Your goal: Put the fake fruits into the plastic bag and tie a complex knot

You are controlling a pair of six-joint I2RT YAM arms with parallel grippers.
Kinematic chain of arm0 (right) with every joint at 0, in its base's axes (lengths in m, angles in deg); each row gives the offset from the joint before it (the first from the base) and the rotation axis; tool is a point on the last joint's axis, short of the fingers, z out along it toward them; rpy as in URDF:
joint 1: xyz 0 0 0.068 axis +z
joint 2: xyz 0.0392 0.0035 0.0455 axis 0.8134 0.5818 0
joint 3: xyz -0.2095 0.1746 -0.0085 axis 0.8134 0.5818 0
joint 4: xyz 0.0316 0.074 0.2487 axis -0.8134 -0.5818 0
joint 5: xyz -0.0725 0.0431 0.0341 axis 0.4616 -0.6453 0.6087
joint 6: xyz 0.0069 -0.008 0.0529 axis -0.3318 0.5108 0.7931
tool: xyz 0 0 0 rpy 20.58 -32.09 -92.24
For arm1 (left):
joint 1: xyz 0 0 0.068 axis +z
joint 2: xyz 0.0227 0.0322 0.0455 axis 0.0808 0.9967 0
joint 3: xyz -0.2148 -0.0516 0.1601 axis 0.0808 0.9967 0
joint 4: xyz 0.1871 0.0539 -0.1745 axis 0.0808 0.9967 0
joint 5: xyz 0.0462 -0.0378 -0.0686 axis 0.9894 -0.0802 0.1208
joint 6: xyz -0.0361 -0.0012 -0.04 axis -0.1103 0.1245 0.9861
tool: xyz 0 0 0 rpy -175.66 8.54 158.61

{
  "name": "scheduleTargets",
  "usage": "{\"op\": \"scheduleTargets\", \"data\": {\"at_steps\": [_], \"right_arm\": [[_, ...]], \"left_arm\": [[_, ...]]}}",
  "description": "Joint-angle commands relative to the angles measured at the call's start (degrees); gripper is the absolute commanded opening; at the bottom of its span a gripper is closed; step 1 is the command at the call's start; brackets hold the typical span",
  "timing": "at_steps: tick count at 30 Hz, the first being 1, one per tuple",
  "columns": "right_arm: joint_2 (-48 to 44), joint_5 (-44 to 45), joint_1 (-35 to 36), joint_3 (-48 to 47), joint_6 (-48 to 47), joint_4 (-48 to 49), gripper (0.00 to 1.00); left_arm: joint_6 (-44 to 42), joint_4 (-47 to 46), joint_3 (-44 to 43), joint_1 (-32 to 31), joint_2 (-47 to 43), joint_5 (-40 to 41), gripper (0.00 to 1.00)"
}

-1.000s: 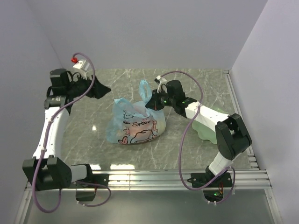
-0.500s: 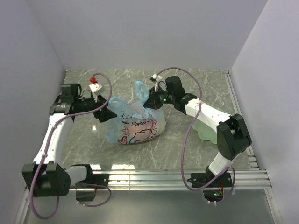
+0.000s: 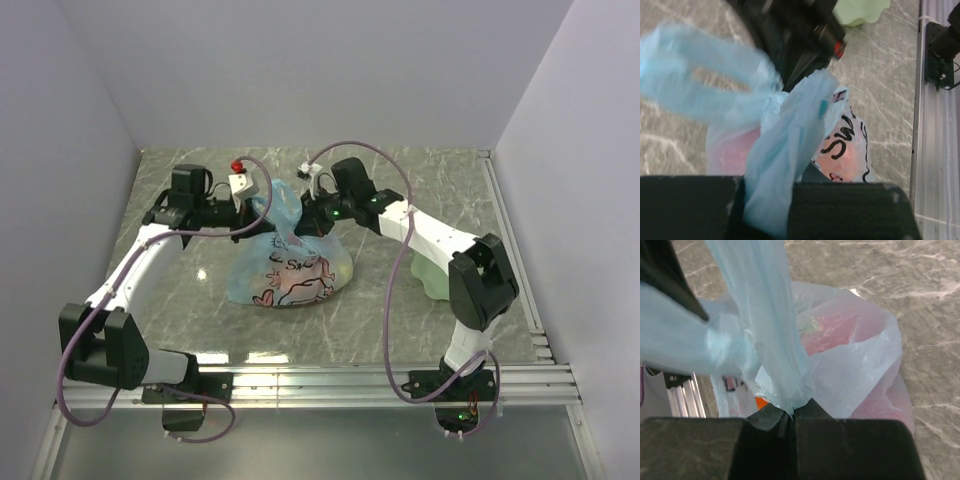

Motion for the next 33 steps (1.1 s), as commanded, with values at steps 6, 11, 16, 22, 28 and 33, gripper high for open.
{"op": "scheduleTargets", "data": {"at_steps": [6,11,16,22,28,33], "right_arm": [[4.21,-1.02,2.63,-9.94,-5.24,-10.64,0.0],[0.89,-5.59,1.58,-6.7,-8.22,-11.61,0.05],[-0.88,-8.49,-1.23,-4.4,-10.86,-12.57,0.23],[0.34,-10.52,-2.64,-6.34,-11.49,-13.72,0.1],[0.0,-10.87,-2.64,-6.52,-9.73,-12.41,0.0],[0.43,-10.78,-2.64,-7.13,-9.11,-12.66,0.0]], "left_arm": [[2.18,-7.53,-5.13,-8.18,3.11,2.07,0.03],[7.22,-8.44,-4.86,-8.63,3.91,6.74,0.04],[4.58,-5.8,-3.64,-8.36,1.8,6.22,0.11],[6.85,-2.81,-2.85,-6.08,-1.53,5.43,0.56],[7.92,3.78,-1.61,-0.2,-6.89,5.69,0.69],[4.84,10.11,-0.91,4.38,-10.59,6.04,0.74]]}}
